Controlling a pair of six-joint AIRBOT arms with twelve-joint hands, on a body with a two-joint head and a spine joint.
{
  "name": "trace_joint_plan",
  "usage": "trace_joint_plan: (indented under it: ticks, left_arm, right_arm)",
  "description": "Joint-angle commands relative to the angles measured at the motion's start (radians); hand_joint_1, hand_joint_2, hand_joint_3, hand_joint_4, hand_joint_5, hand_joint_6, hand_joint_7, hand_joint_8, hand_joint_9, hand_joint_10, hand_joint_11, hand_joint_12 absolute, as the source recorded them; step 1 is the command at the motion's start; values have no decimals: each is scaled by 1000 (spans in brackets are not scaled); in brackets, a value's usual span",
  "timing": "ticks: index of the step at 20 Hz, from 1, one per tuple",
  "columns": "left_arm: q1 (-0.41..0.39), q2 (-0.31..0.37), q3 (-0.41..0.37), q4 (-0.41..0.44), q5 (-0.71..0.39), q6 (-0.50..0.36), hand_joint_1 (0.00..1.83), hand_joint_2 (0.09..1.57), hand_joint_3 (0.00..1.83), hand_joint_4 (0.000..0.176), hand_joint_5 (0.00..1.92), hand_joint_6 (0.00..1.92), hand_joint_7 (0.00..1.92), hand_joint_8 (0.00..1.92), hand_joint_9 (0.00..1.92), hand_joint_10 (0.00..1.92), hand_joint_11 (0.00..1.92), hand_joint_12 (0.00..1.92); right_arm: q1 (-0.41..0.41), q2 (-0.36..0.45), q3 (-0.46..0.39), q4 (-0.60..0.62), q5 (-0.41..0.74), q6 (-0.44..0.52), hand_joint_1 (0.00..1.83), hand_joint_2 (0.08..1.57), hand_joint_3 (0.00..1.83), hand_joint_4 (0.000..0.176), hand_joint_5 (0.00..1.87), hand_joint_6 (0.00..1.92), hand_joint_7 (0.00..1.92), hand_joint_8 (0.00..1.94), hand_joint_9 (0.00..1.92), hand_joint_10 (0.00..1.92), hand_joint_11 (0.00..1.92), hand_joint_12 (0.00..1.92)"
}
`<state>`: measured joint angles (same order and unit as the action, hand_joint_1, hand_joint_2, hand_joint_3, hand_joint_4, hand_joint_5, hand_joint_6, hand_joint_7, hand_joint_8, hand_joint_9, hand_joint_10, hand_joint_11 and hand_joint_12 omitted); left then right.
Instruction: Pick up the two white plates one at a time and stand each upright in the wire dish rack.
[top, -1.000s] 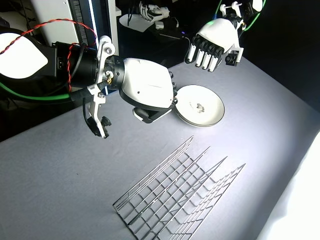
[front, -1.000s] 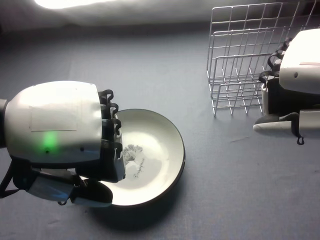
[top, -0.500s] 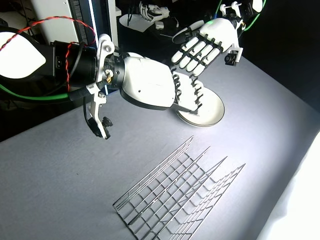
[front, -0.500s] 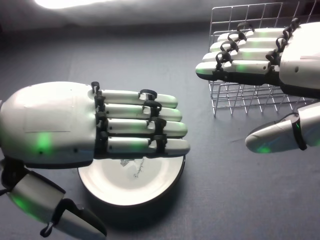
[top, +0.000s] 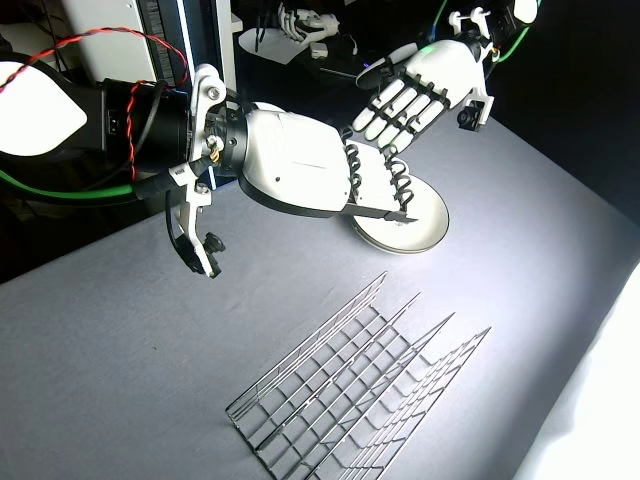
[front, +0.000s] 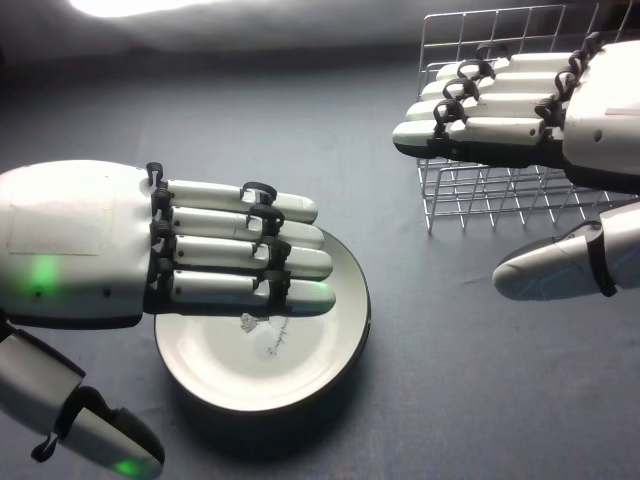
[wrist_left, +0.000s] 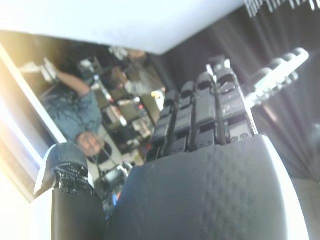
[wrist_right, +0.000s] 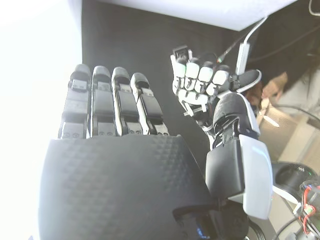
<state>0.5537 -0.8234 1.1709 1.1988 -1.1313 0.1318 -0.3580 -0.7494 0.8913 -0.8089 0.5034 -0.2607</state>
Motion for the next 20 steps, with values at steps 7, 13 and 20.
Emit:
trace_joint_plan:
  ticks: [7, 13, 20]
  left_arm:
    - [0, -46, 52, 158, -94, -14, 0, 1056, 0, 0, 0, 0, 0, 0, 0, 0, 0, 0]
    - [69, -127, 159, 192, -104, 16, 0, 1043, 0, 0, 0, 0, 0, 0, 0, 0, 0, 0]
    - [75, -151, 228, 213, -61, 41, 0, 1031, 0, 0, 0, 0, 0, 0, 0, 0, 0, 0]
  right_arm:
    - [-13, 9, 2, 58, 125, -16, 0, 1173, 11, 0, 0, 0, 0, 0, 0, 0, 0, 0]
    - [-11, 3, 6, 12, 160, -16, 0, 1167, 3, 0, 6, 2, 11, 5, 28, 9, 28, 15]
    - [12, 3, 6, -131, 238, -17, 0, 1162, 1, 0, 0, 0, 1, 0, 17, 4, 19, 18]
